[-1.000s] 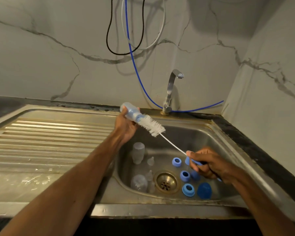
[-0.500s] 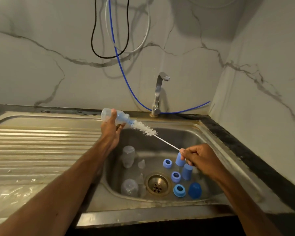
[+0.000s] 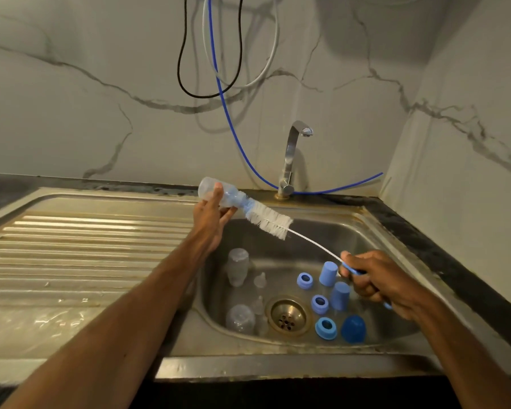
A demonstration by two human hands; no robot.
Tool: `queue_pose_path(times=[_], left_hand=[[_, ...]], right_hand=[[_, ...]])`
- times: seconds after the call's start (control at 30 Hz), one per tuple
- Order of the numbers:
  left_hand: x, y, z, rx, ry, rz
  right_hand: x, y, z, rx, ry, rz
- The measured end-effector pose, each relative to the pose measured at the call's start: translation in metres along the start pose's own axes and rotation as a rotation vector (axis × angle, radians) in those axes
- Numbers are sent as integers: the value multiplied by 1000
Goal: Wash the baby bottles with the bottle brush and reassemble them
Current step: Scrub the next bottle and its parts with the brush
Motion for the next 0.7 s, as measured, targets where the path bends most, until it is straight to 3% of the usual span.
queue_pose_path(times=[0.27,0.37,0.53,0.63,0.7], left_hand=[[0,-1,-4,0,18,7],[-6,3,-20,108,-21,-52],[-1,-3,-16,121,-146,-71],[5,-6,-11,84,-166,-60],[5,-3,-18,121,-210,-89]], right_hand=[[-1,-3,7,-52,-109,-52],[-3,-8,5,-31,-38,-45],[28,-7,-14,362,322,178],[36,-1,-21,481,372,264],[21,-1,-25,483,414,232]])
Point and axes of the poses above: each hand's wrist, its own y-axis away from the middle knuckle, its own x-axis out of the back of the hand, z = x × y, the point moved 9 cm from there along -y, towards the middle knuckle
